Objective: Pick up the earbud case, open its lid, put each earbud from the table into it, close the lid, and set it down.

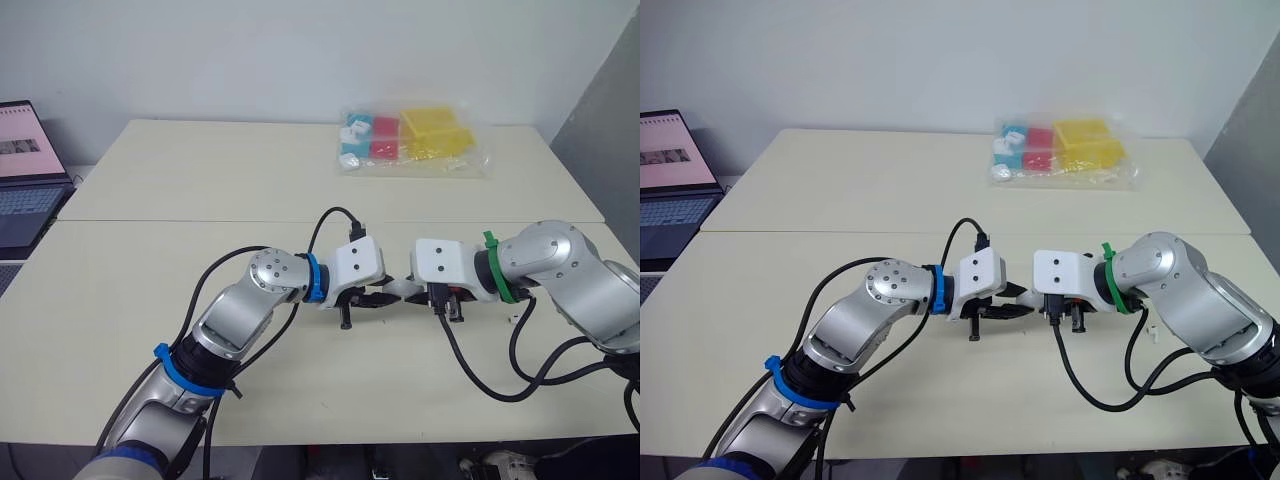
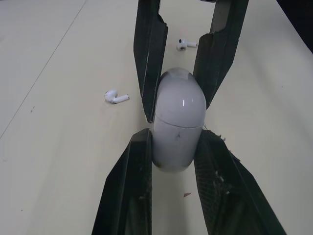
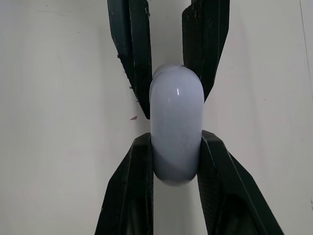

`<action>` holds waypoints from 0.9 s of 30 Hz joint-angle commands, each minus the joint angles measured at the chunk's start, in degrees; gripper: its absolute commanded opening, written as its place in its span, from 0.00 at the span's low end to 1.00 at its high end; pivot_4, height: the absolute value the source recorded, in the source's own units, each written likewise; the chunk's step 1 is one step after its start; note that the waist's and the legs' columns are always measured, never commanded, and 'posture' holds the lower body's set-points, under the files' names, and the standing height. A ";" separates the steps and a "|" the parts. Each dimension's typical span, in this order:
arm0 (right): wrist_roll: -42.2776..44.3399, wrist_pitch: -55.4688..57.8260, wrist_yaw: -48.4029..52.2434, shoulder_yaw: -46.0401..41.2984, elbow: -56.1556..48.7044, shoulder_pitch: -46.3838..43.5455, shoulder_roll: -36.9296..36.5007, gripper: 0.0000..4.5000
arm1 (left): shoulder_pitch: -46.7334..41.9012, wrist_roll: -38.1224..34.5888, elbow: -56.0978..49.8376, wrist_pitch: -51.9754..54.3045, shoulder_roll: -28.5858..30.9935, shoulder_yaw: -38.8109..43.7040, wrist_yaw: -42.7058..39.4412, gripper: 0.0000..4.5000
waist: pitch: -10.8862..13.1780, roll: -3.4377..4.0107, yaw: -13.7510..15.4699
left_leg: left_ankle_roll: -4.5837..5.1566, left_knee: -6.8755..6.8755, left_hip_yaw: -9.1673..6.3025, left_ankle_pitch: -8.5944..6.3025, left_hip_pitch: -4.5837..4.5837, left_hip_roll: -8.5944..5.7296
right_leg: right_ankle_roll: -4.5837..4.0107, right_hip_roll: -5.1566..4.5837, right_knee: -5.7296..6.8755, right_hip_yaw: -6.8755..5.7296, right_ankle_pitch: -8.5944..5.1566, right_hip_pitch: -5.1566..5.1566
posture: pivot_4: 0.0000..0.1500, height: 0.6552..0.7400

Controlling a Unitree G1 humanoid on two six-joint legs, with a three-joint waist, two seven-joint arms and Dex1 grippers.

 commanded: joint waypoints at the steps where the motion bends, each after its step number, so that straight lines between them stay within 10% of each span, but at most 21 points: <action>1: 0.61 0.48 0.25 -2.49 -1.57 -0.19 0.80 0.18 | 0.06 -0.07 -1.83 -1.48 -0.40 0.60 0.57 0.18 | 0.00 0.00 0.00 | 0.00 0.00 0.00 0.00 -0.01 0.00 | 0.00 0.00 0.00 0.00 0.00 0.00 | 1.00 0.95; 6: 1.16 0.78 1.59 -3.33 -2.30 0.25 0.47 0.18 | 0.38 -0.01 -1.40 -2.20 -0.31 0.63 0.33 0.18 | 0.00 0.00 0.01 | 0.00 0.01 0.00 0.00 0.00 0.00 | 0.00 0.00 0.00 0.00 0.00 0.01 | 1.00 0.95; 11: 1.42 1.27 1.97 -5.22 -2.07 1.00 -0.78 0.53 | 1.66 0.54 -0.18 -4.30 0.08 0.76 0.31 0.18 | 0.00 0.00 -0.01 | 0.00 0.05 0.00 0.00 0.01 0.00 | 0.00 0.00 0.03 0.00 0.00 0.02 | 1.00 0.95; 27: 7.98 -8.03 7.67 -21.37 -2.17 10.00 -8.54 0.53 | 11.88 -7.79 9.97 -21.22 -6.33 11.68 0.52 0.18 | -0.01 0.01 0.03 | 0.00 0.08 0.00 0.00 0.05 0.01 | 0.00 -0.02 0.03 -0.01 0.00 0.07 | 1.00 0.95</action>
